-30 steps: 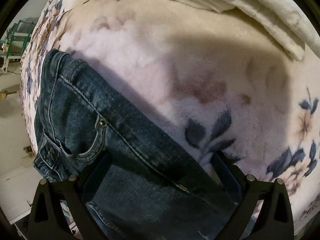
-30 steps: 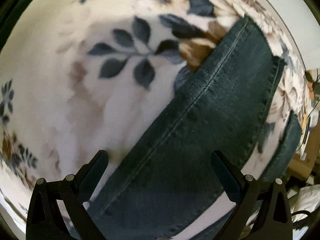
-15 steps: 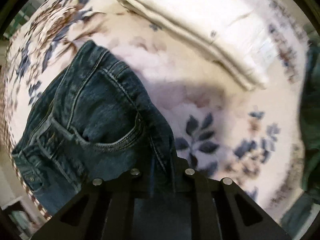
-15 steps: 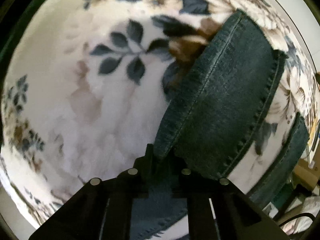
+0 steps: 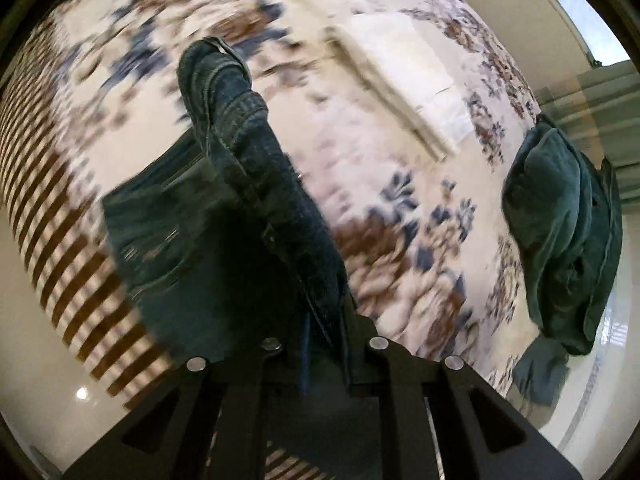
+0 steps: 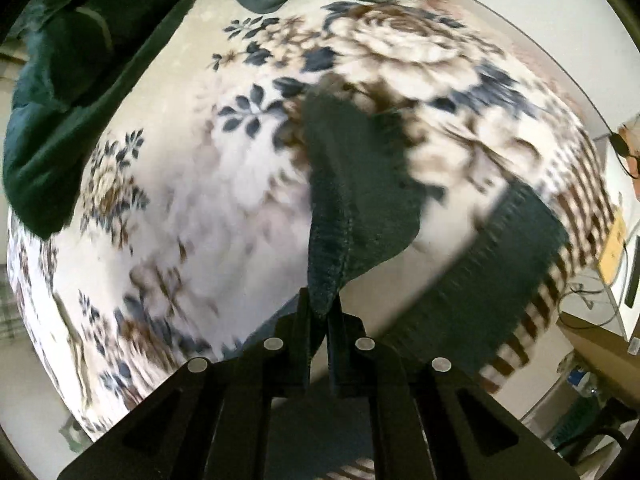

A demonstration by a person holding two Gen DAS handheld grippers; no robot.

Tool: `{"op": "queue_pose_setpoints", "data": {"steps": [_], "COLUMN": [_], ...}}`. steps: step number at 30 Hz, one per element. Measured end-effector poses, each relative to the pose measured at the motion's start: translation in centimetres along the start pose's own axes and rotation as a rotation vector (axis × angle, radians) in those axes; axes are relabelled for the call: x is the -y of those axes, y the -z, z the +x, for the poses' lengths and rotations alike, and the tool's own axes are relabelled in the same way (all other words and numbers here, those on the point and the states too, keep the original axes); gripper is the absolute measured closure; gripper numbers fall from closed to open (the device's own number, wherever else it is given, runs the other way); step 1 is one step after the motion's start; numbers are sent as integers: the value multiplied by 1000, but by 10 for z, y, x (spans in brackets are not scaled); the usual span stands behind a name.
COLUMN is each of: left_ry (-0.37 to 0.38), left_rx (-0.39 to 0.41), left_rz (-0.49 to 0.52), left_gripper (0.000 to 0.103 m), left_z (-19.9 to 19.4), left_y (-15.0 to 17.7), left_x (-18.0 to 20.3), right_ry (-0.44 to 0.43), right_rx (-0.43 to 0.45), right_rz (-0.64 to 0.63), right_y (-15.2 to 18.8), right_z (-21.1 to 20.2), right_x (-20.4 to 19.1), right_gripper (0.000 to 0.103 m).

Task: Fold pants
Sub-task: 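Lift the jean legs with both grippers and fold them over toward the waistband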

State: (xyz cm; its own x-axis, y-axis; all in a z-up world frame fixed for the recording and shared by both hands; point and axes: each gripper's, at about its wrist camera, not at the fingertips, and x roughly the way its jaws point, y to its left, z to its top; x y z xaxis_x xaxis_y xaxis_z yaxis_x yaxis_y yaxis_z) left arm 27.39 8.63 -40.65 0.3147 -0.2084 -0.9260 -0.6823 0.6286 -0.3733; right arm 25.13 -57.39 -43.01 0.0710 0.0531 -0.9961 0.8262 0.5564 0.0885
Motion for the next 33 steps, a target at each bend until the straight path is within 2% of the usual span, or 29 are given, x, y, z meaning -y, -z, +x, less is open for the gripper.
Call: {"op": "queue_pose_setpoints", "data": {"steps": [3,8,13,15,17,19,20,22,24,25,28,33], "left_ry": [9,13,23,54,65,66,72,81,99,96,51,-57], "left_rx": [-34,-78,-113,-118,-123,-108,-89,-35,31,56,96,76], "left_rz": [-46,-105,-90,-86,-75,-63,-54,-32,-14,-9,2,-107], "left_gripper": [94,94,93,87,85,85,81,65,29,25,24,25], "left_z": [12,50,87,87,76,54,42,18,0,-4,4,45], "left_y": [24,48,57,57,57,55,54,49,41,36,15,-19], "left_x": [-42,-101,-129,-135,-135,-135,-134,-133,-134,-134,-137,-167], "right_ry": [52,126,185,178,117,38,6,-72,-125,-152,-173,-77], "right_rx": [4,-23,-12,-57,-114,-144,-142,-142,-147,-144,-97,-93], "right_rz": [-7,18,-3,5,56,104,119,124,127,130,133,124], "right_y": [32,66,83,86,88,92,96,106,116,121,129,135], "right_z": [-3,32,62,77,88,88,84,79,77,77,77,93], "right_x": [15,54,70,80,95,110,115,118,119,118,111,91], "right_gripper": [97,97,97,97,84,46,39,38,38,38,38,38]}}
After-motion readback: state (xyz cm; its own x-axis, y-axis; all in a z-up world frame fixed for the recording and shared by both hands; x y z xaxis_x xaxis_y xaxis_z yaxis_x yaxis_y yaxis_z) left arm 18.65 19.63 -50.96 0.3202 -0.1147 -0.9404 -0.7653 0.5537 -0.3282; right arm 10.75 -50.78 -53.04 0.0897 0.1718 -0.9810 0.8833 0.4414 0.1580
